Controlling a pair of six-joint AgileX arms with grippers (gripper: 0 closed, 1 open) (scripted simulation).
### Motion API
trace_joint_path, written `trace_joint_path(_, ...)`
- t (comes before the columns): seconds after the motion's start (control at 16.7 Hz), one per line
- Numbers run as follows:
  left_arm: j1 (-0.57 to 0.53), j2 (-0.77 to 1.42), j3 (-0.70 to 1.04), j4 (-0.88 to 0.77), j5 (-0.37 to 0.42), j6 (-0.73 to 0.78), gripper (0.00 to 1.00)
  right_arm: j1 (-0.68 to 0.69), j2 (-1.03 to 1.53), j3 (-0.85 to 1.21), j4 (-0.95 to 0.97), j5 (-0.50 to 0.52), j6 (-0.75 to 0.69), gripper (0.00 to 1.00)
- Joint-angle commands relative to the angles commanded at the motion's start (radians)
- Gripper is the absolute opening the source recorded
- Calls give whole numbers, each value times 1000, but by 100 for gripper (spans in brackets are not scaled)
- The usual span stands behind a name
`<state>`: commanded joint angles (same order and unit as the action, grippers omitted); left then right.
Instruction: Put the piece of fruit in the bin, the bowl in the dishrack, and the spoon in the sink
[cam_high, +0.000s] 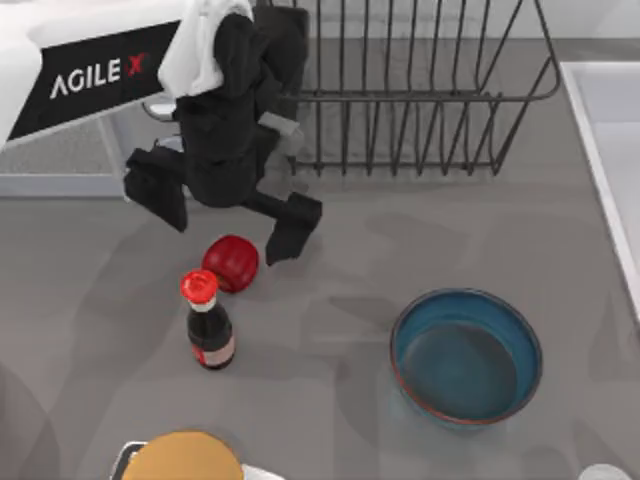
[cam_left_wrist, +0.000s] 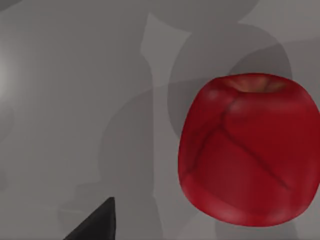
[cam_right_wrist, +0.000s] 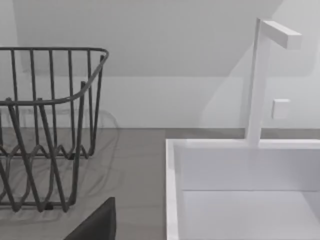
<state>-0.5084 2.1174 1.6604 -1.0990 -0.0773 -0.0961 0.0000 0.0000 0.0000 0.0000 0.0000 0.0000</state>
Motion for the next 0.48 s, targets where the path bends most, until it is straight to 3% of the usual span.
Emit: trace_joint_path(0.48,10,84,-131,218,1,13,100,0,0,0,0,0,0,100)
